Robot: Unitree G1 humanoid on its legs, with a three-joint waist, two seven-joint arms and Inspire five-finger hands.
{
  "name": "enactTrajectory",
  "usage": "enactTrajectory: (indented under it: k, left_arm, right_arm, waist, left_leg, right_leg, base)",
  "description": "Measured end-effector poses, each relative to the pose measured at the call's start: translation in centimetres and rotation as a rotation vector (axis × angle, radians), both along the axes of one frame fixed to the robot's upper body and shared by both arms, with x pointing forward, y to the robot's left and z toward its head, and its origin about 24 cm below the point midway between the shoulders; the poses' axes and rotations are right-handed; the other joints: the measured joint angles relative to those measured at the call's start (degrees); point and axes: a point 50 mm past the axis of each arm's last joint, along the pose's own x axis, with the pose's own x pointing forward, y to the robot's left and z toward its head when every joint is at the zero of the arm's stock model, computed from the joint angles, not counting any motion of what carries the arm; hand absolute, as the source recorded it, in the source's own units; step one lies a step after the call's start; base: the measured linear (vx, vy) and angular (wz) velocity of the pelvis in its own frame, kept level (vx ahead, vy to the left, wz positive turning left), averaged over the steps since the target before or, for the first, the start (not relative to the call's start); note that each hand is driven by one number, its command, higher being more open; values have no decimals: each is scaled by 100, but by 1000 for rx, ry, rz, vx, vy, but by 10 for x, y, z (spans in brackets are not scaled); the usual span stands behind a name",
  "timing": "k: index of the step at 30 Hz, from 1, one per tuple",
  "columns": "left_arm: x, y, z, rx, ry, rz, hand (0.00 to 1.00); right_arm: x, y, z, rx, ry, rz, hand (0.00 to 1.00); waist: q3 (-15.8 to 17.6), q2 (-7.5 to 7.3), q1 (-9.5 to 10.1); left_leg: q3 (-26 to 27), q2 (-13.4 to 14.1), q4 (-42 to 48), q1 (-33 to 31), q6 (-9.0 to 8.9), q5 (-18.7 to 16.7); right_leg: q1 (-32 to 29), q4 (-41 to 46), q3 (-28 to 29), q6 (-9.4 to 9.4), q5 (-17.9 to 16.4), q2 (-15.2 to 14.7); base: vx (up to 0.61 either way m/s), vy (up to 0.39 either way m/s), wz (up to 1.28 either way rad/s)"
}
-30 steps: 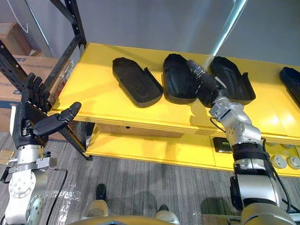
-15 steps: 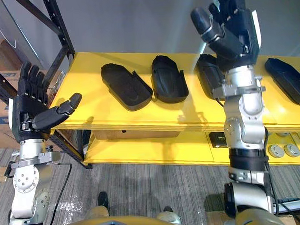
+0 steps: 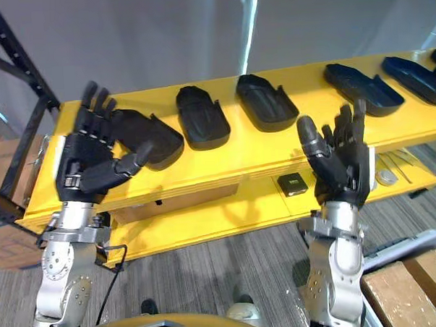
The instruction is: Walk over and take three plastic housings, then place them on the shelf
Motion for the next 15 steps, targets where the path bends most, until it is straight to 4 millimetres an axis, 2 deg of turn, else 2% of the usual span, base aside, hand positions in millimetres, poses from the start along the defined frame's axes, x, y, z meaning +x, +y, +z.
enactTrajectory:
  k: [4,9,15]
  left_arm:
    - [2,-15,-6,-3,74,-66,100]
    - [6,-23,-14,-19,175,-54,100]
    - [8,-31,-24,-20,274,-38,100]
  right_arm:
    - [-3,5,-6,10,29,18,100]
    - [-1,8,-6,9,25,41,100]
    - [3,24,-7,25,23,112,100]
  waist:
    - [-31,29,-126]
    - [-106,62,-131]
    - [-111,25,-119]
  left_leg:
    - [156,30,4,23,-7,-15]
    - [233,49,15,34,-5,-12]
    - [237,48,0,13,-16,-24]
  right_leg:
    - [-84,-5,140,-30,84,28]
    - [-115,-2,230,0,130,50]
    - [-142,-23,226,0,116,50]
  base:
    - [23,-7,-23]
    - [28,-12,-9]
    - [-22,-2,1]
